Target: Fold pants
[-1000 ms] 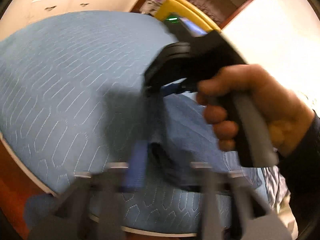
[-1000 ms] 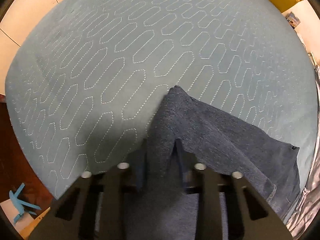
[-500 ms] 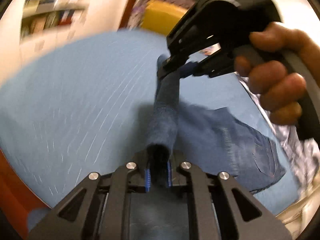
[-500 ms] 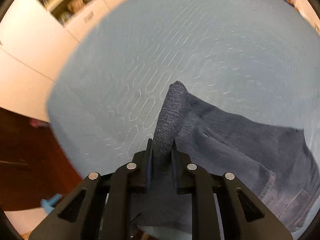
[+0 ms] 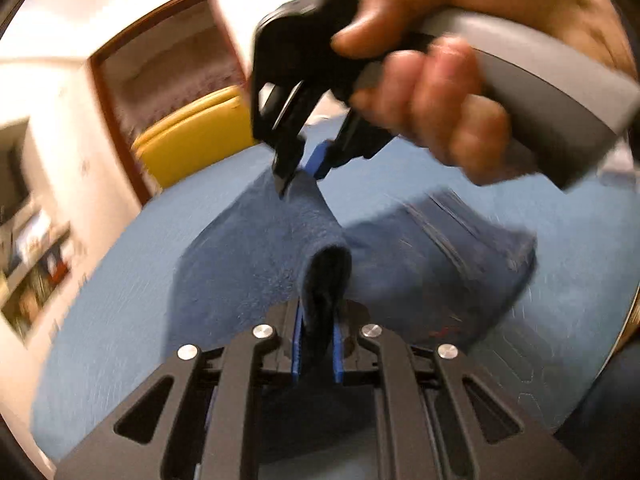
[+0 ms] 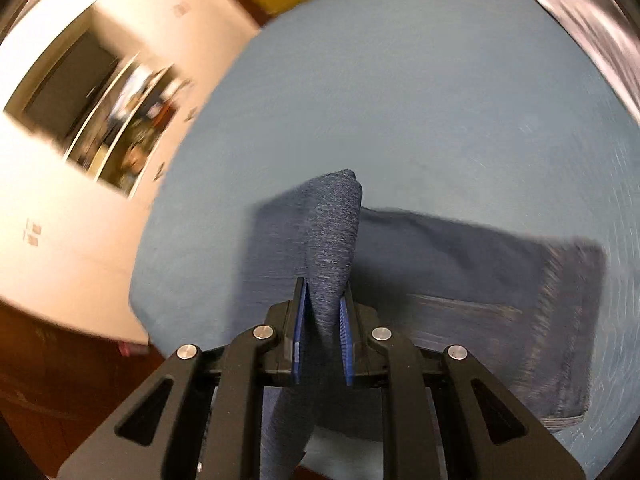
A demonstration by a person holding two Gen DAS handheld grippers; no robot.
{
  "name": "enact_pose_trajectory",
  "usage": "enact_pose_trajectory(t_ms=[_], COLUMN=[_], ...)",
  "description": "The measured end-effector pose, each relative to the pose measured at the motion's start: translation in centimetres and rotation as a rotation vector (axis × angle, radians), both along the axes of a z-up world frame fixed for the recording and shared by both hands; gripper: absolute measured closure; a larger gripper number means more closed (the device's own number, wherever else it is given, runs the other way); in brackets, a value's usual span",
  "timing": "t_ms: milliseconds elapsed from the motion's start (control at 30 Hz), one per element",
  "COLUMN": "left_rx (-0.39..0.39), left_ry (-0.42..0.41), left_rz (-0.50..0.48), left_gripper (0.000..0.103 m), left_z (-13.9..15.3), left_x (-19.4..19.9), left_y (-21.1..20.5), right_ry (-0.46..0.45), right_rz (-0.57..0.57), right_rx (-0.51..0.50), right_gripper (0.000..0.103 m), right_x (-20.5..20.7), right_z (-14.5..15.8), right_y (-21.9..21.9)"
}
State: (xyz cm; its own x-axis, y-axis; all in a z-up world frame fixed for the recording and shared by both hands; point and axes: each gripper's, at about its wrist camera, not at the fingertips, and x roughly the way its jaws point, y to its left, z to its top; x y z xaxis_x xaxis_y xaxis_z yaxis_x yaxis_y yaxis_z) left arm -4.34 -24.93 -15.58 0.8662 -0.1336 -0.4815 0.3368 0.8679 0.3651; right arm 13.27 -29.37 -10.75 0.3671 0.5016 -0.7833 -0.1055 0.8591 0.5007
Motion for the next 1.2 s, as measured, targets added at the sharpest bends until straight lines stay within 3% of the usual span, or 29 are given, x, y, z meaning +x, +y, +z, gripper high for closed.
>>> enact_pose_trajectory(t_ms=[133,267,400,467,533,567,700,833,1000,1067,1200], left_rx=[0.176,0.262,0.337,0.360,0.379,0.379,0.370,0.389,0.479,0.494,0.461], left_ry=[0.034,0.014,-0.044,-0.065,-0.089,-0.105,-0.180,-0.204,-0.149,-0.150,-0.162], left_rz=[-0.064,-0.066,-0.067,-0.071,-0.068,-0.063,-0.070,-0.121,-0.186,-0.192,-0.182], left_gripper=[0.092,0.086,0.085,0.091,0.092,0.092,0.092,0.092,0.092,0.092,0.092], left_z=[-5.7,-8.3,-9.6,-10.2,-10.0,-9.4,-6.6,-7.1,-11.0,-11.6,-10.1], left_x=[0.2,0.1,-0.4,-0.8,-1.1,-1.2,-1.3,-0.9,-0.3,-0.5,0.0], left_y=[-5.7,-7.8,-8.2,-8.9,-9.5,-9.7,-11.5,-14.6,-17.5,-17.6,-17.3], right_ry=[0.058,0.055,0.045,0.028,0.023,0.010,-0.072,-0.092,-0.086,-0.097,-0.137], right_rz=[-0.026,-0.006,0.016,0.026,0.036,0.043,0.053,-0.001,-0.019,-0.028,-0.023], right_rx=[0.044,0.102,0.115,0.088,0.067,0.074,0.067,0.058,0.001,0.023,0.008], right_gripper=[0.088,0.079,0.070,0.071,0.088,0.091,0.093,0.093,0.094,0.094,0.094], right_x=[1.5,1.7,2.0,1.2,1.2,1.4,1.1,0.8,0.6,0.2,-0.3], right_z=[-7.2,-9.5,-10.1,-10.4,-9.8,-9.2,-5.3,-4.5,-7.1,-8.0,-6.9], right_y=[-5.4,-6.2,-6.7,-7.3,-6.6,-6.2,-7.6,-11.5,-13.7,-13.9,-14.4])
